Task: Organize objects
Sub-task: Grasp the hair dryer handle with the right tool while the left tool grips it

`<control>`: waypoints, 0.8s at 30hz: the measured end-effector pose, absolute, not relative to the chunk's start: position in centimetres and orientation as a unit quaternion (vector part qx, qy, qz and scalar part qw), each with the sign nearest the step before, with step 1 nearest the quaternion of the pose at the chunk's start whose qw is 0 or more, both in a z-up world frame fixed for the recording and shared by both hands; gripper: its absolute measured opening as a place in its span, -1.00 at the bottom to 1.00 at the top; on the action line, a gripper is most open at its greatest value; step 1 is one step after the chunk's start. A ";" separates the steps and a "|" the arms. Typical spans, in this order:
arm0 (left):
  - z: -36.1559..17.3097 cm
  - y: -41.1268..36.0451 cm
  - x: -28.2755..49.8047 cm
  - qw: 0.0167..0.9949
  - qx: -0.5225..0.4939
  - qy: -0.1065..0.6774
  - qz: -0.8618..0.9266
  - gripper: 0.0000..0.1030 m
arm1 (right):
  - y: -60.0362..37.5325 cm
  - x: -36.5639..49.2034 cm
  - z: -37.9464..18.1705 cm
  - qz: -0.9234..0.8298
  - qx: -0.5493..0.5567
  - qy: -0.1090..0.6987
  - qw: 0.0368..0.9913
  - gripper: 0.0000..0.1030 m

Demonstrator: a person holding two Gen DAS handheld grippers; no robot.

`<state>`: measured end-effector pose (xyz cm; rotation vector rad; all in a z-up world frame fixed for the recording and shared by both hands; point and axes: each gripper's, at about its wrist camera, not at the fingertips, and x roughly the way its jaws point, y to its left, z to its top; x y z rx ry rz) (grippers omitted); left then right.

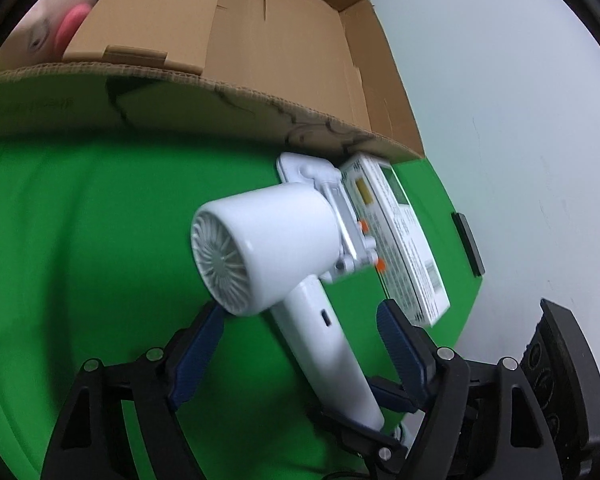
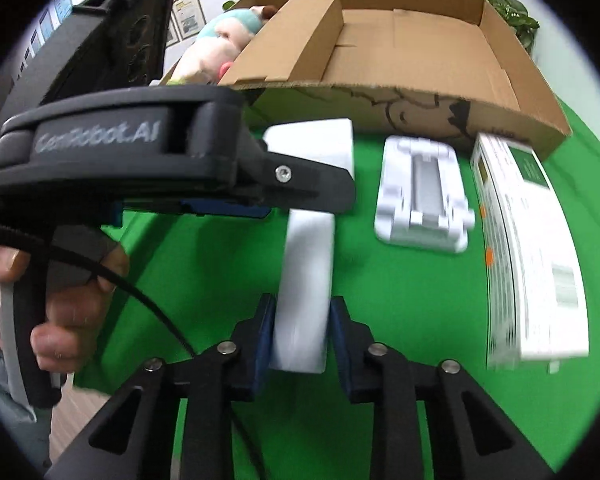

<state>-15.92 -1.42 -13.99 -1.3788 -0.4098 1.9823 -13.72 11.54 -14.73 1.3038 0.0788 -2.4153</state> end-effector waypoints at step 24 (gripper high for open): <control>-15.1 -1.5 -12.8 0.336 -0.563 -0.221 0.722 -0.37 | 9.4 -9.5 -14.7 -0.871 0.454 0.063 0.177 -0.45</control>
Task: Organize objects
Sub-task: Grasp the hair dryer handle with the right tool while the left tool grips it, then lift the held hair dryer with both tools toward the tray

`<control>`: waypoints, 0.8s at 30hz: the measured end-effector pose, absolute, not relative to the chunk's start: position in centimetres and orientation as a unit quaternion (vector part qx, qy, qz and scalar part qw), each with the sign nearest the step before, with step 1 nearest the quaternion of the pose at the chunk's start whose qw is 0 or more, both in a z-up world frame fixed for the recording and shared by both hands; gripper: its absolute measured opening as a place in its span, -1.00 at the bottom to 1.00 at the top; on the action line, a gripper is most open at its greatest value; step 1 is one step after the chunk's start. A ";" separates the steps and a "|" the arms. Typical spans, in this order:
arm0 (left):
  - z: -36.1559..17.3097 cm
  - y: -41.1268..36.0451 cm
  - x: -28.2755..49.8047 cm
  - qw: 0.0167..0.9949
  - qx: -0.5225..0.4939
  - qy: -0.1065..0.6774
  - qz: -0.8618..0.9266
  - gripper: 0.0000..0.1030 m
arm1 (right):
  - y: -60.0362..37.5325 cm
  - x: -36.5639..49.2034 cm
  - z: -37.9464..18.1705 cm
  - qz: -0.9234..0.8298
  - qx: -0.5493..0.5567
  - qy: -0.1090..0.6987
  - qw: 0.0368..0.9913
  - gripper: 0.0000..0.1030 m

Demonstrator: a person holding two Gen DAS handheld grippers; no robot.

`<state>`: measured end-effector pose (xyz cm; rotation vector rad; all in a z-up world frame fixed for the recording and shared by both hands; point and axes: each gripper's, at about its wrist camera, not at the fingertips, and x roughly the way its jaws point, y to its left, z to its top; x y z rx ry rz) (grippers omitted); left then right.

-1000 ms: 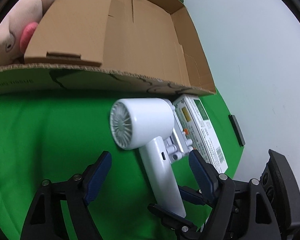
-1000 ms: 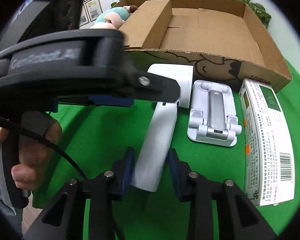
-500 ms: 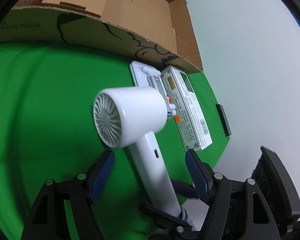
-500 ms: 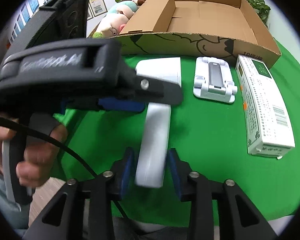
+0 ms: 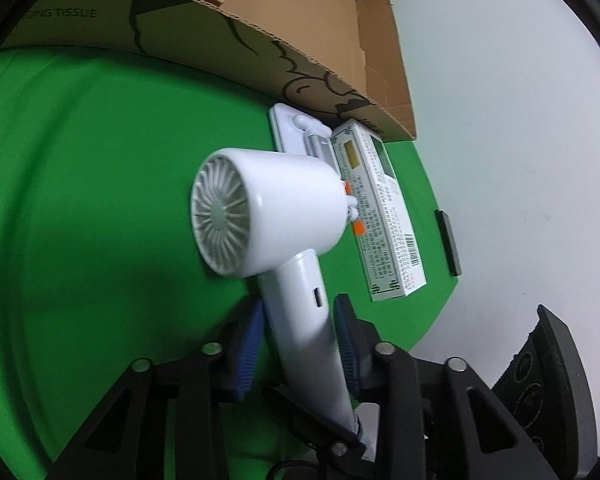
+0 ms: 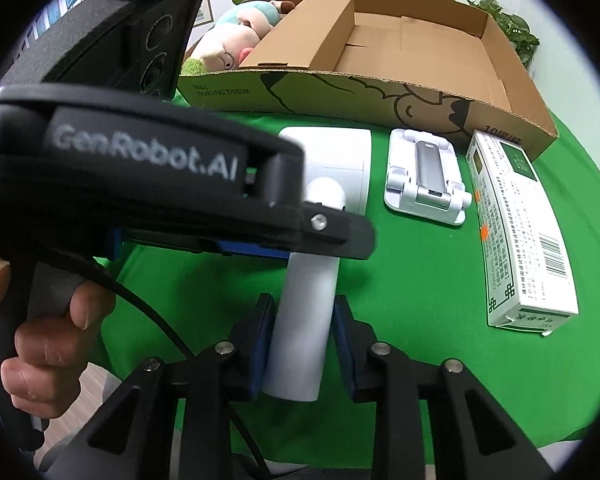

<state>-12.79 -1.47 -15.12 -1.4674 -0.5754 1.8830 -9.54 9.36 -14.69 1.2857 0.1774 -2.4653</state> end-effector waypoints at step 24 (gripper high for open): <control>0.6 0.6 -14.5 0.367 -0.430 -0.092 0.820 -0.39 | 9.8 -10.5 -7.0 -0.933 0.320 0.024 0.163 -0.46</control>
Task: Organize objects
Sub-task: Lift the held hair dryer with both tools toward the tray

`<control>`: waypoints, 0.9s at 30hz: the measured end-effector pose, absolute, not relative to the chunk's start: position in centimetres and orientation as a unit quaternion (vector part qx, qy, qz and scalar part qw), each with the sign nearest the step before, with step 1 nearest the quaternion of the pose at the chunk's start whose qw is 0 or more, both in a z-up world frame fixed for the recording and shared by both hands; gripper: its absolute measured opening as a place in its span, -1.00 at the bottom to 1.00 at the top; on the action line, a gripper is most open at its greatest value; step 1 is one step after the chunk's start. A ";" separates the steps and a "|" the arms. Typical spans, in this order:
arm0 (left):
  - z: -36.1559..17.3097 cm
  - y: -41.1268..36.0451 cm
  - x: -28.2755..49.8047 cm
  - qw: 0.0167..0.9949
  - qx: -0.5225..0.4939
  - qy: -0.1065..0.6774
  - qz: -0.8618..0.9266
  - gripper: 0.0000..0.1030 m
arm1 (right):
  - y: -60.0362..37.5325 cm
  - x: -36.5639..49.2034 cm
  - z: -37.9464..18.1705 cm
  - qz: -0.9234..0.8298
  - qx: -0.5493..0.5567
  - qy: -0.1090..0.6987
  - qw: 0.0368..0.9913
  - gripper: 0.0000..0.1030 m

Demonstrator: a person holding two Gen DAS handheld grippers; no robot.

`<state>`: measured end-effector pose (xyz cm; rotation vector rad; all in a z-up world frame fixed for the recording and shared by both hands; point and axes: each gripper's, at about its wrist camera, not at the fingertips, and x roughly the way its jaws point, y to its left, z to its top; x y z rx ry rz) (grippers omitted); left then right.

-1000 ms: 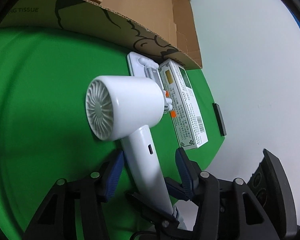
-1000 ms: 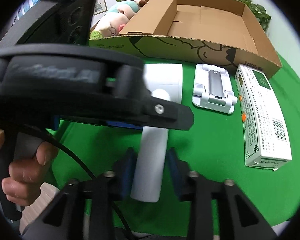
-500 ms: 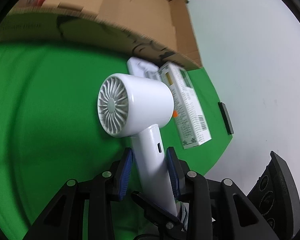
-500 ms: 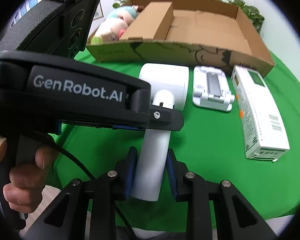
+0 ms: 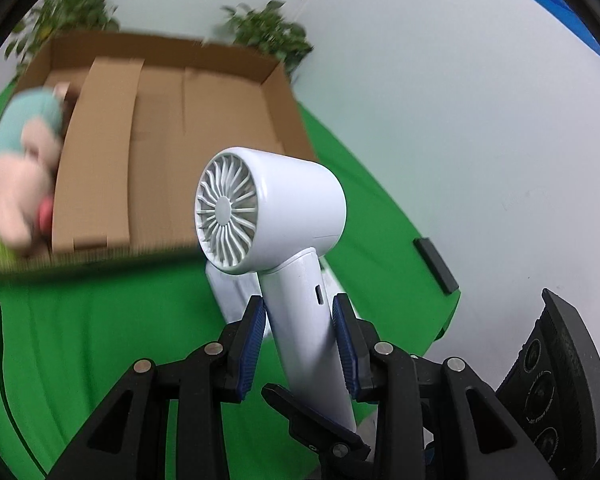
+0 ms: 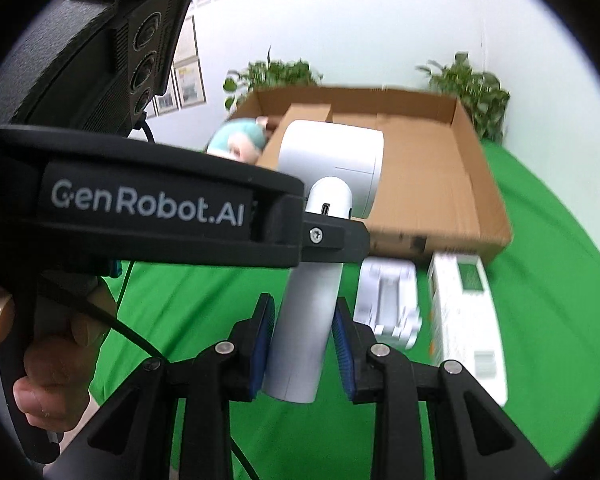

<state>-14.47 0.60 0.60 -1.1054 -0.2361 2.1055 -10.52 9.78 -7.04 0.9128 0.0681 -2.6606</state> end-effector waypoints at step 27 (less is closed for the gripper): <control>4.1 0.6 -30.7 0.336 -0.426 -0.098 0.835 -0.39 | 9.8 -25.6 -2.6 -0.930 0.306 0.025 0.203 -0.45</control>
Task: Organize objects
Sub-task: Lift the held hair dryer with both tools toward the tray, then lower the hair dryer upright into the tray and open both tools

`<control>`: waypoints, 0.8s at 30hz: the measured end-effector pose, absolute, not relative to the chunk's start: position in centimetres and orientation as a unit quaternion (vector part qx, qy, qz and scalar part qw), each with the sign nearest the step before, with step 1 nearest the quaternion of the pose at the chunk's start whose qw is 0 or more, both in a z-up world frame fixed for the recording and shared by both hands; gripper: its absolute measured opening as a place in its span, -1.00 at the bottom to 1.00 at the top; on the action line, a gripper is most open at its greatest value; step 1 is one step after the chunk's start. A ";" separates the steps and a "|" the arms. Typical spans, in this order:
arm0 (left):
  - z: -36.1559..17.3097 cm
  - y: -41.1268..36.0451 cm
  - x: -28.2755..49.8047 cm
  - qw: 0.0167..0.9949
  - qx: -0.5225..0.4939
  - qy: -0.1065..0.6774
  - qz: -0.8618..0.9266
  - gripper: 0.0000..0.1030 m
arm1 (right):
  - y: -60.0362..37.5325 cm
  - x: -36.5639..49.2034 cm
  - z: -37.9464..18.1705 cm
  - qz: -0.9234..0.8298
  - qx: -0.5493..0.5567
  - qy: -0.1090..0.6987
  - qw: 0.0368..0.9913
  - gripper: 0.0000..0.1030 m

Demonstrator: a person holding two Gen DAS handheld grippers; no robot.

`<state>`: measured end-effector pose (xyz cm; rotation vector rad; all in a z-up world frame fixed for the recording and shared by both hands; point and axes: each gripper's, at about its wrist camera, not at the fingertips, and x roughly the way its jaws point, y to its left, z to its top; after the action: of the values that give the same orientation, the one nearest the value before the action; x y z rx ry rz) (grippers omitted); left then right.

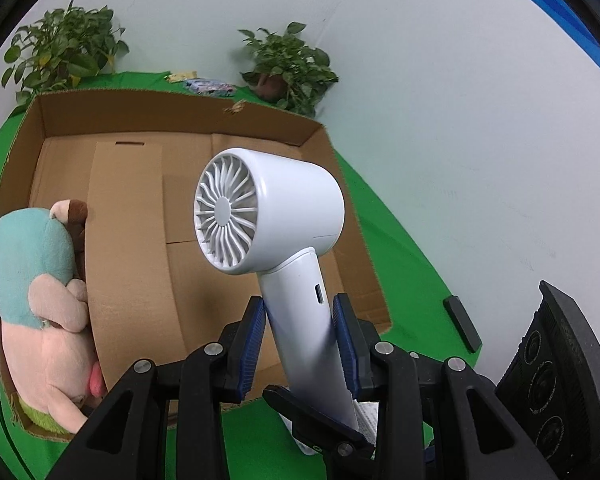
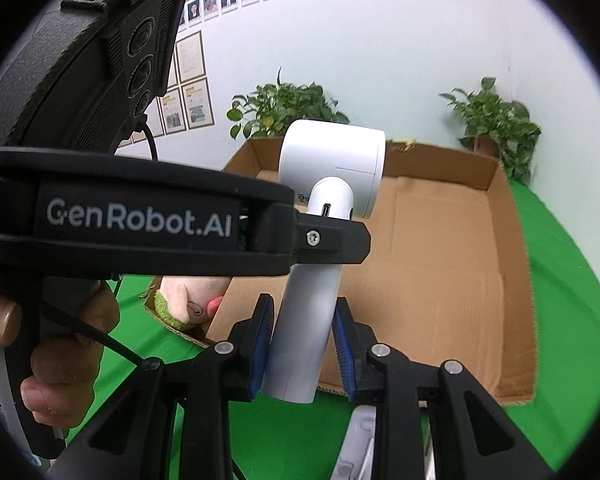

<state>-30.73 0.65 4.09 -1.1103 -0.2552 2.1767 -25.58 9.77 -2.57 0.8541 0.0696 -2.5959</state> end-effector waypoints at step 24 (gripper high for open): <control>-6.7 1.1 -37.6 0.295 -0.517 -0.124 0.794 -0.36 | 10.3 -31.5 -10.1 -0.894 0.405 -0.059 0.181 -0.53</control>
<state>-37.59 1.07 -6.73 -1.3755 -0.3312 2.1128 -31.51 10.32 -10.08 1.1446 -0.1655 -2.5258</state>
